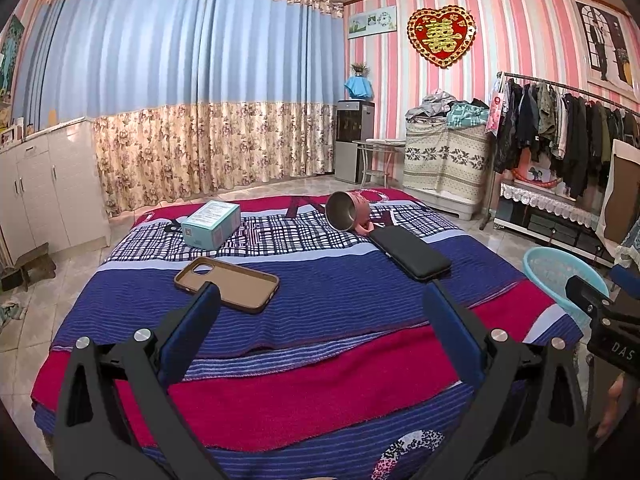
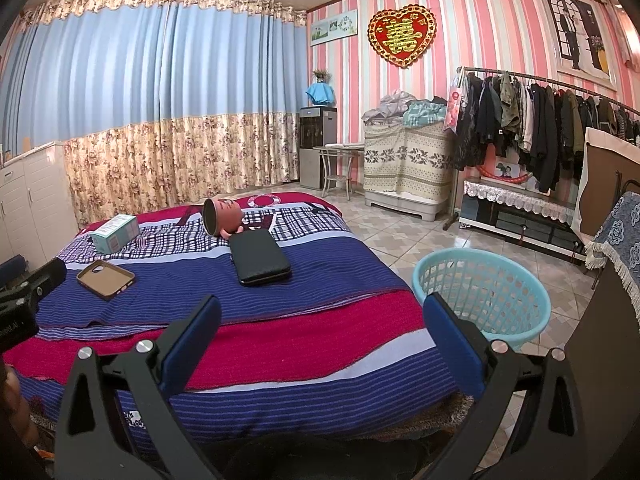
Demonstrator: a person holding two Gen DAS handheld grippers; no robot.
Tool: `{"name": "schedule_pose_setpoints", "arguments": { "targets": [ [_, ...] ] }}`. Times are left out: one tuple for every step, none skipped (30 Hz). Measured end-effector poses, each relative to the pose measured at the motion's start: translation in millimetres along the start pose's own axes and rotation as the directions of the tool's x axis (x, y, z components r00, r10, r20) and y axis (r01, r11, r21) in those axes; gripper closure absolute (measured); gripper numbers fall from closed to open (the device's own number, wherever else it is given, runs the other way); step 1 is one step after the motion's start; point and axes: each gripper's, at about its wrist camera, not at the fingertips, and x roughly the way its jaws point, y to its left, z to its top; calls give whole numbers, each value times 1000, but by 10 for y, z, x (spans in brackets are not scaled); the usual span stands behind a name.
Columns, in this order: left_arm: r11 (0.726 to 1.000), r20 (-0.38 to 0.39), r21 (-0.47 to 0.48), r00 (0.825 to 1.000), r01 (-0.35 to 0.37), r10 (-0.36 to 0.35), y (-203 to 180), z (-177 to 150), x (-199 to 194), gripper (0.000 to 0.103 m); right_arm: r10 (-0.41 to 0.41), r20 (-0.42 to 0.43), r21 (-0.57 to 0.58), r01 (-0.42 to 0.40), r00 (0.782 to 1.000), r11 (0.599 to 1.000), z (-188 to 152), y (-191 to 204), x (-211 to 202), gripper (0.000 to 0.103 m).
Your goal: Collect trash
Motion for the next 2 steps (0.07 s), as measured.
{"name": "schedule_pose_setpoints", "arguments": {
  "targets": [
    [1000, 0, 0, 1000, 2, -2, -2, -4, -3, 5, 0, 0, 1, 0, 1000, 1000, 3, 0, -1, 5],
    [1000, -1, 0, 1000, 3, -3, -5, -8, -4, 5, 0, -1, 1, 0, 1000, 1000, 3, 0, -1, 5]
  ]
}}
